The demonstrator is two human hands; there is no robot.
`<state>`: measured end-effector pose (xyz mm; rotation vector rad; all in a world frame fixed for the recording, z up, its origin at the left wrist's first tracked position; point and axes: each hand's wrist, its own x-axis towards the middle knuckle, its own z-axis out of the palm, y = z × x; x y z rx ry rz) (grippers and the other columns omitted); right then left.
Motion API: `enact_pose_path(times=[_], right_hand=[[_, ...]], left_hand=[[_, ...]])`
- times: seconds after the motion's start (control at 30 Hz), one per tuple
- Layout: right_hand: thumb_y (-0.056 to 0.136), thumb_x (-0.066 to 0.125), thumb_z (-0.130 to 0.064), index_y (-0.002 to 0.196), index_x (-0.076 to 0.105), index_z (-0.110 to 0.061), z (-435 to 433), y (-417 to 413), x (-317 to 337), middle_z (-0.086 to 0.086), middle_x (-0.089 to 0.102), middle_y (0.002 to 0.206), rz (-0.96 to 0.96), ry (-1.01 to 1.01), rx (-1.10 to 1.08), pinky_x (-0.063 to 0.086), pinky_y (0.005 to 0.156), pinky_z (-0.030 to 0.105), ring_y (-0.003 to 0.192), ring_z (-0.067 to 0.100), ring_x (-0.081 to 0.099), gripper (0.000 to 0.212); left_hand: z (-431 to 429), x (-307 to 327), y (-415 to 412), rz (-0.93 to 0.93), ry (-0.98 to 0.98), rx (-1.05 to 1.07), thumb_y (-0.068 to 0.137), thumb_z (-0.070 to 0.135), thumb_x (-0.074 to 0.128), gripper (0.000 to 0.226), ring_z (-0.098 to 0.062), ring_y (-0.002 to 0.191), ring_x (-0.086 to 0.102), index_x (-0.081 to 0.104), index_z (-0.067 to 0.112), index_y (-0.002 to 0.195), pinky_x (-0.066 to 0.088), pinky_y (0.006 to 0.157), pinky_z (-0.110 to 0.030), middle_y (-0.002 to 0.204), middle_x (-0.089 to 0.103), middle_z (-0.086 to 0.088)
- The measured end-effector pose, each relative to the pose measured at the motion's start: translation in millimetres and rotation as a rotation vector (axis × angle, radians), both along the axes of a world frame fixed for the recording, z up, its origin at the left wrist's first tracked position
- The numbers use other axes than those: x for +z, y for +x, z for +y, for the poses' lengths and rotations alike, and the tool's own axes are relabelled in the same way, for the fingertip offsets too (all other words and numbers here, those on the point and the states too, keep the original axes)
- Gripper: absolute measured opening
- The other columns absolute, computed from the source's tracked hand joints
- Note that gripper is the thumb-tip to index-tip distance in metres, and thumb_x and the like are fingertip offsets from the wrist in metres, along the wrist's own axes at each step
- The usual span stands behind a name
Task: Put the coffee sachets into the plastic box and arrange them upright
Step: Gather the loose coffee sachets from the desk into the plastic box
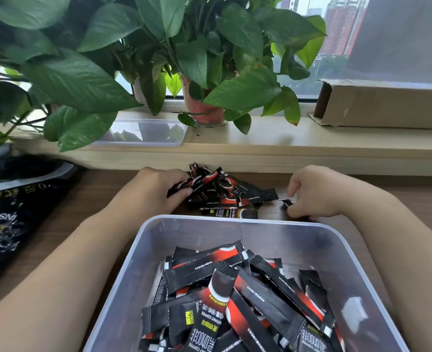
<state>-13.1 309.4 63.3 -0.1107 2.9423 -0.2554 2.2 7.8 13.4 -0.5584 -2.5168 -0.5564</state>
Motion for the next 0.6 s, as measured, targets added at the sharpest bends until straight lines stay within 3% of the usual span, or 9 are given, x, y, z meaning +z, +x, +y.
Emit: enact_pose_path(times=[0.07, 0.17, 0.23, 0.3, 0.4, 0.47, 0.53, 0.6], right_hand=[[0.076, 0.072, -0.024, 0.094, 0.074, -0.008, 0, -4, -2, 0.01, 0.073, 0.087, 0.085, -0.026, -0.01, 0.053, 0.073, 0.03, 0.086, 0.028, 0.066, 0.024], [0.079, 0.07, -0.02, 0.085, 0.075, -0.015, 3, -10, -5, 0.005, 0.072, 0.086, 0.2, -0.093, -0.048, 0.05, 0.074, 0.026, 0.09, 0.026, 0.065, 0.009], [0.079, 0.071, -0.02, 0.082, 0.073, -0.018, 6, -12, -2, 0.002, 0.072, 0.085, 0.277, -0.295, -0.113, 0.05, 0.071, 0.026, 0.088, 0.024, 0.066, 0.005], [0.08, 0.072, -0.019, 0.084, 0.072, -0.018, 6, -10, 7, -0.001, 0.073, 0.083, 0.289, -0.592, -0.171, 0.05, 0.063, 0.024, 0.078, 0.017, 0.067, 0.004], [0.081, 0.073, -0.007, 0.081, 0.075, -0.018, 2, -1, 25, -0.002, 0.076, 0.078, 0.231, -1.011, -0.106, 0.052, 0.062, 0.022, 0.071, 0.014, 0.069, 0.011], [0.078, 0.071, -0.001, 0.075, 0.078, -0.021, -1, 9, 35, 0.0, 0.076, 0.078, 0.132, -1.237, 0.053, 0.054, 0.075, 0.029, 0.074, 0.016, 0.069, 0.021], [0.072, 0.069, -0.001, 0.079, 0.077, -0.019, 1, 18, 41, 0.002, 0.073, 0.075, -0.026, -1.397, 0.258, 0.055, 0.07, 0.025, 0.068, 0.014, 0.067, 0.021], [0.066, 0.078, -0.001, 0.09, 0.074, -0.013, 3, 25, 44, 0.004, 0.072, 0.076, -0.201, -1.441, 0.47, 0.055, 0.059, 0.021, 0.063, 0.013, 0.066, 0.026]], left_hand=[[0, 3, 3, -0.015, 0.052, 0.022, 0.084, 0.017, 0.077, 0.009, -0.016, 0.058, 0.057, 0.075, 0.017, 0.093, 0.04, 0.055, -0.015, 0.063, 0.069, 0.0], [-4, 11, 8, -0.047, 0.138, 0.076, 0.086, 0.021, 0.075, 0.005, -0.014, 0.064, 0.058, 0.072, 0.025, 0.088, 0.043, 0.061, -0.023, 0.067, 0.07, 0.004], [-8, 22, 12, -0.065, 0.227, 0.092, 0.087, 0.023, 0.074, 0.011, -0.006, 0.062, 0.06, 0.07, 0.033, 0.084, 0.047, 0.063, -0.025, 0.073, 0.074, 0.008], [-9, 37, 20, -0.018, 0.399, 0.024, 0.087, 0.016, 0.074, 0.022, 0.007, 0.06, 0.06, 0.067, 0.036, 0.081, 0.048, 0.061, -0.018, 0.075, 0.074, 0.023], [-1, 64, 44, 0.077, 0.664, -0.083, 0.086, 0.013, 0.073, 0.015, 0.005, 0.054, 0.062, 0.067, 0.026, 0.085, 0.051, 0.048, -0.015, 0.067, 0.072, 0.025], [3, 76, 61, 0.052, 0.849, -0.181, 0.083, 0.025, 0.073, 0.007, -0.014, 0.048, 0.063, 0.067, 0.022, 0.086, 0.05, 0.037, -0.024, 0.068, 0.075, 0.011], [5, 80, 72, -0.042, 0.961, -0.317, 0.079, 0.034, 0.072, 0.017, -0.033, 0.043, 0.056, 0.065, 0.02, 0.085, 0.047, 0.032, -0.025, 0.065, 0.073, 0.003], [10, 80, 80, -0.191, 0.957, -0.515, 0.078, 0.032, 0.07, 0.02, -0.021, 0.043, 0.061, 0.063, 0.015, 0.087, 0.049, 0.039, -0.019, 0.067, 0.073, 0.003]])
